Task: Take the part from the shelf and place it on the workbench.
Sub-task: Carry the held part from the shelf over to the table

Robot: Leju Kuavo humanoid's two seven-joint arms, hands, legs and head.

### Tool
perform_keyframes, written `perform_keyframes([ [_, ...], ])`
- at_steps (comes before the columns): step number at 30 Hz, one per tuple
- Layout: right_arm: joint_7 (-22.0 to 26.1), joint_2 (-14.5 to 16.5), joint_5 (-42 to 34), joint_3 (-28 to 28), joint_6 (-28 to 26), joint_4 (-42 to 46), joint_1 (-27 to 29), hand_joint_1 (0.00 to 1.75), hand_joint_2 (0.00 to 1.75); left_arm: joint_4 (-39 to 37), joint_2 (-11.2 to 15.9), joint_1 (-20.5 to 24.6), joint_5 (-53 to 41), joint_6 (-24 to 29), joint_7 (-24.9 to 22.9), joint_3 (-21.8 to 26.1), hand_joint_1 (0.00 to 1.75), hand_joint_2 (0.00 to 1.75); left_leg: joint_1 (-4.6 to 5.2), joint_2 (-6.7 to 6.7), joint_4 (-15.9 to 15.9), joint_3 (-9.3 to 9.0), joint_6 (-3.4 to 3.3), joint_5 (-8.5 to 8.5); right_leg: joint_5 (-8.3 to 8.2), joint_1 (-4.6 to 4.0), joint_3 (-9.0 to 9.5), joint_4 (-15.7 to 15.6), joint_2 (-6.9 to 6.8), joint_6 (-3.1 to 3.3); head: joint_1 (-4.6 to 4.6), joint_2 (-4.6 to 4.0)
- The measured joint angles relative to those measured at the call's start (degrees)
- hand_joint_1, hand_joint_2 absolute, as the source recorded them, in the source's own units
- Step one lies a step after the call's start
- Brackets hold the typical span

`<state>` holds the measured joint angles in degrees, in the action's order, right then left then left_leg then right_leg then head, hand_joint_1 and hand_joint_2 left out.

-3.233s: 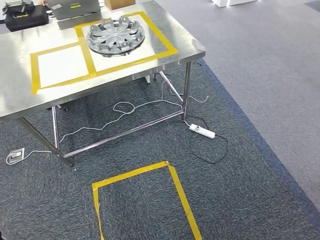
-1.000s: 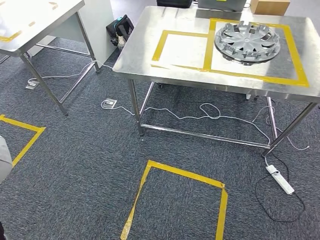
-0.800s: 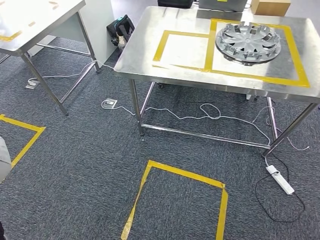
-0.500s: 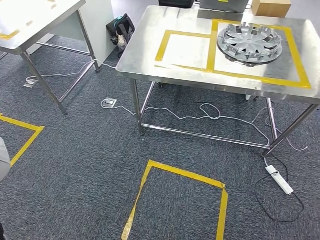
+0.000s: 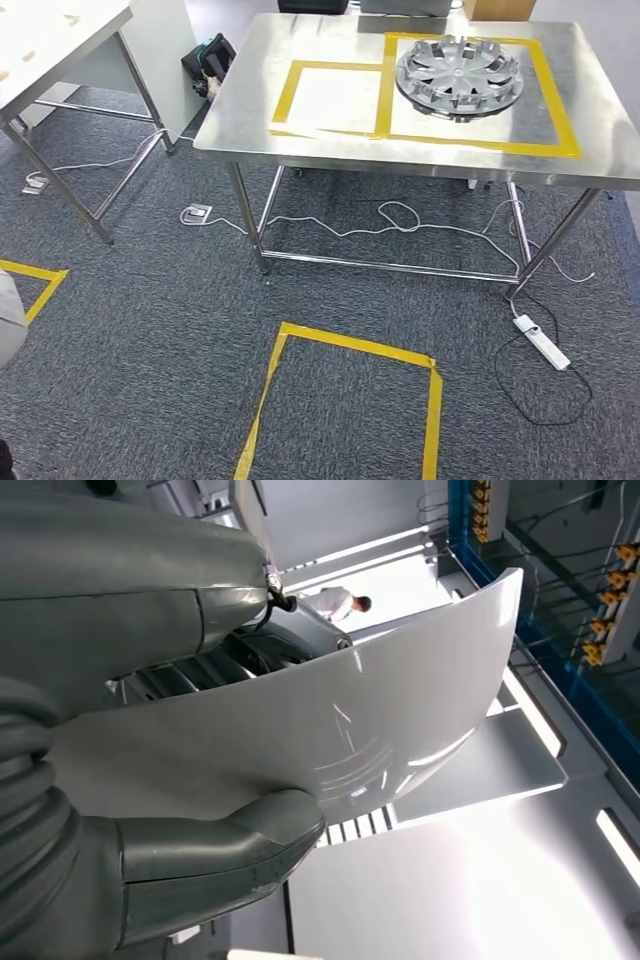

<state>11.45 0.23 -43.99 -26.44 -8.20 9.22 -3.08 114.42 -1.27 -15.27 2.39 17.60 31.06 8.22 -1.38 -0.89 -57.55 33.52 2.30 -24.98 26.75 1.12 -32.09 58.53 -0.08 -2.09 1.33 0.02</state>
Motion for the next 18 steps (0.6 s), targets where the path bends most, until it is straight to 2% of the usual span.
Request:
perform_keyframes([
  [1, -0.01, 0.0, -0.02, 0.0, -0.04, 0.0, 0.04, 0.0, 1.75, -0.01, 0.0, 0.01, 0.02, 0.02, 0.01, -0.04, 1.75, 1.75, -0.03, 0.08, -2.17, 0.93, 0.15, -1.43, -0.1, 0.02, -0.01, -0.05, 0.15, 0.4, 0.05, 0.0],
  [3, -0.05, -0.01, -0.03, 0.0, -0.09, 0.0, 0.1, 0.0, 1.75, -0.04, 0.0, 0.01, 0.02, 0.08, 0.02, -0.11, 1.75, 1.75, 0.02, 0.15, -9.61, 4.34, 0.22, -5.27, -0.17, -0.09, -0.15, -0.07, 0.52, 0.87, 0.17, 0.0],
  [4, -0.1, -0.01, -0.03, 0.0, -0.11, -0.01, 0.14, 0.0, 1.75, -0.07, 0.0, -0.02, 0.03, 0.13, 0.02, -0.16, 1.75, 1.75, 0.03, 0.15, -13.24, 6.08, 0.2, -6.68, -0.18, -0.17, -0.22, -0.06, 0.74, 0.96, 0.17, 0.0],
  [5, -0.19, -0.01, -0.03, 0.0, -0.15, -0.01, 0.19, 0.0, 1.75, -0.09, -0.01, -0.05, 0.03, 0.17, 0.02, -0.2, 1.75, 1.75, 0.03, 0.15, -15.35, 7.11, 0.12, -7.09, -0.18, -0.25, -0.27, -0.05, 1.03, 0.99, 0.17, 0.0],
  [6, -0.3, -0.01, -0.03, 0.0, -0.18, -0.01, 0.23, 0.0, 1.75, -0.1, -0.01, -0.07, 0.04, 0.22, 0.02, -0.23, 1.75, 1.75, 0.03, 0.14, -15.28, 7.09, 0.0, -6.37, -0.19, -0.29, -0.27, -0.05, 1.38, 0.98, 0.16, 0.0],
  [7, -0.39, -0.01, -0.03, 0.0, -0.21, -0.01, 0.24, 0.0, 1.75, -0.11, -0.01, -0.09, 0.04, 0.25, 0.02, -0.27, 1.75, 1.75, 0.03, 0.1, -12.99, 5.92, -0.16, -4.7, -0.2, -0.3, -0.23, -0.05, 1.81, 0.95, 0.16, 0.0],
  [9, -0.49, -0.01, -0.03, 0.01, -0.22, -0.01, 0.18, 0.0, 1.75, -0.11, -0.01, -0.08, 0.04, 0.26, 0.04, -0.34, 1.75, 1.75, -0.04, -0.81, -5.27, 1.92, -0.45, -1.24, -0.19, -0.4, -0.21, 0.03, 2.68, 0.71, 0.17, 0.0],
  [10, -0.5, -0.01, -0.03, 0.01, -0.24, 0.0, 0.11, 0.0, 1.75, -0.11, -0.01, -0.08, 0.04, 0.29, 0.07, -0.39, 1.75, 1.75, -0.1, -1.31, -2.22, 0.38, -0.5, -0.43, -0.19, -0.49, -0.33, 0.09, 3.11, 0.47, 0.14, 0.0],
  [11, -0.5, -0.01, -0.07, 0.01, -0.28, 0.0, 0.09, 0.0, 1.75, -0.11, -0.03, -0.1, 0.04, 0.34, 0.1, -0.45, 1.75, 1.75, -0.12, -1.74, -0.47, -0.44, -0.55, -0.27, -0.24, -0.54, -0.47, 0.05, 3.44, 0.16, 0.13, 0.0],
  [12, -0.53, -0.01, -0.16, 0.01, -0.4, -0.01, 0.12, 0.0, 1.75, -0.12, -0.04, -0.12, 0.04, 0.43, 0.11, -0.51, 1.75, 1.75, -0.07, -1.83, 0.2, -0.65, -0.66, -0.47, -0.32, -0.58, -0.61, -0.09, 3.71, -0.18, 0.1, 0.0],
  [13, -0.59, -0.06, -0.29, 0.01, -0.63, -0.01, 0.2, 0.0, 1.75, -0.13, -0.06, -0.13, 0.04, 0.55, 0.13, -0.58, 1.75, 1.75, -0.08, -1.66, 0.34, -0.59, -0.62, -0.39, -0.36, -0.5, -0.7, -0.28, 3.88, -0.2, 0.08, 0.0],
  [14, -0.67, -0.11, -0.46, 0.01, -0.89, -0.02, 0.31, 0.0, 1.75, -0.13, -0.08, -0.14, 0.04, 0.67, 0.14, -0.65, 1.75, 1.75, -0.06, -1.58, 0.46, -0.57, -0.63, -0.31, -0.37, -0.47, -0.76, -0.51, 3.91, 0.16, 0.05, 0.0],
  [16, -0.81, -0.2, -0.84, 0.04, -1.32, -0.02, 0.41, 0.0, 1.75, -0.13, -0.11, -0.12, 0.04, 0.91, 0.15, -0.82, 1.75, 1.75, -0.08, -1.53, 0.63, -0.61, -0.57, -0.16, -0.29, -0.5, -0.81, -0.78, 3.85, 1.39, -0.03, 0.0],
  [17, -0.84, -0.2, -1.02, 0.06, -1.41, -0.02, 0.38, 0.0, 1.75, -0.13, -0.13, -0.13, 0.04, 0.97, 0.15, -0.92, 1.75, 1.75, -0.01, -1.54, 0.63, -0.62, -0.74, -0.17, -0.34, -0.52, -0.78, -0.94, 3.79, 1.81, -0.07, 0.0],
  [18, -0.85, -0.21, -1.18, 0.07, -1.46, -0.02, 0.34, 0.0, 1.75, -0.13, -0.15, -0.14, 0.04, 1.02, 0.15, -0.99, 1.75, 1.75, 0.06, -1.56, 0.62, -0.62, -0.92, -0.17, -0.48, -0.51, -0.69, -1.11, 3.75, 1.77, -0.07, 0.0],
])
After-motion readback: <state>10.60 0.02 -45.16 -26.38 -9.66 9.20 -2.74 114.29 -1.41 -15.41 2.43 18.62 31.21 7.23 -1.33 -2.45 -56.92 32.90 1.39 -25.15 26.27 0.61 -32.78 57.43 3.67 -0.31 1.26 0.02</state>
